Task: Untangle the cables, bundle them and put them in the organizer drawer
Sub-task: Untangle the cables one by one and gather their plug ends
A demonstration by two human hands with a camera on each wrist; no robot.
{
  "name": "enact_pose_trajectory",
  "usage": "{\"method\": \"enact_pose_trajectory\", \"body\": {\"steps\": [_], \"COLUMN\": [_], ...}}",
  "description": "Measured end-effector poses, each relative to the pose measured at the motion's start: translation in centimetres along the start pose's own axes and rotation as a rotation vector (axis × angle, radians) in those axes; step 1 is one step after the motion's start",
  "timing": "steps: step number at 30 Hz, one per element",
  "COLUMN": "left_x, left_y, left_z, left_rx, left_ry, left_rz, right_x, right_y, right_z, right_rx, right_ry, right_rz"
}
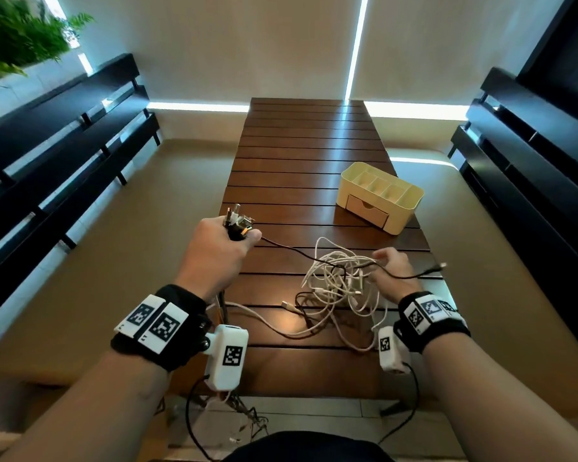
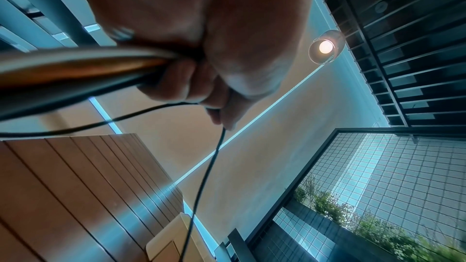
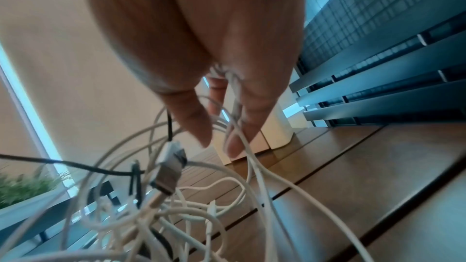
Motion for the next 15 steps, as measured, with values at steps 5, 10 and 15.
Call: {"method": "enact_pose_trajectory", "body": {"steps": [5, 10, 15], "left_x": [-0.1, -0.4, 0.4], "left_y": [0.0, -0.3, 0.5], "left_z": [0.1, 0.2, 0.7], "left_rx": [-0.035, -0.065, -0.039], "left_ry": [0.029, 0.039, 0.011], "left_rz": [0.024, 0.021, 0.05], "right_x": [0.9, 0.0, -1.7], "right_y": [-0.7, -2.1, -6.3], "right_z": [1.8, 4.3, 8.7], "right_rx": [-0.275, -0.535, -0.628], "right_ry": [-0.115, -0.068, -0.173], "right_rz": [0.056, -0.001, -0.272]}}
Point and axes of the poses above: each hand's wrist, its own z-axis away from the middle knuckle, its own x-axis out of the palm, y = z × x, the point moved 1 cm from there along -z, towards the middle knuckle, and after that the axes turned 10 degrees about x, right-handed, at the moved point
